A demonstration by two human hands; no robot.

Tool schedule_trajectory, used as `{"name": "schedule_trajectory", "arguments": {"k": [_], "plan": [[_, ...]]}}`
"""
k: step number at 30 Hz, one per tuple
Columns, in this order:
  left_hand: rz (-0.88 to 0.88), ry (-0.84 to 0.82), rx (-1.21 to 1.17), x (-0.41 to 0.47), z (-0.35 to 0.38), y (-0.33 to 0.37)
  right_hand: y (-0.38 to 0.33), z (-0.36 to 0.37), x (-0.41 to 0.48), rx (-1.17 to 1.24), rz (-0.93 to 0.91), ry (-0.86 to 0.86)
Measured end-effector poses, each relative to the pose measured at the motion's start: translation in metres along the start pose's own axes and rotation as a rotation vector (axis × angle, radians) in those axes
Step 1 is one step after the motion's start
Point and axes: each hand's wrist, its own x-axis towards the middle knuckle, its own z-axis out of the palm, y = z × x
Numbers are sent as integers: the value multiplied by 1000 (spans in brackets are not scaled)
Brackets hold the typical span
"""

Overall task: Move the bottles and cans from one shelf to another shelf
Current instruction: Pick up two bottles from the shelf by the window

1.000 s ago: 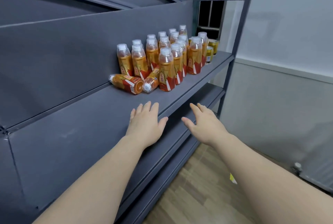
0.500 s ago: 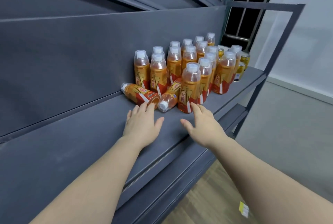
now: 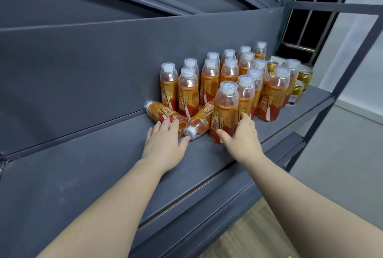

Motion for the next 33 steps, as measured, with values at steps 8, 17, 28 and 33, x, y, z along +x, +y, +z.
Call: {"name": "schedule_trajectory", "arguments": {"k": [8,17,28,33], "plan": [[-76,17,-2,-3,-2,-13,-5,18,20,109,33,60],[-144,-6,28,-4,-6,-22,-11,29,29,104,88,179],[-133,3,4,-2,-3,-18,-8,25,21,29,61,100],[-74,35,-33,1,1,-9,-3,21,14,68,37,89]]}}
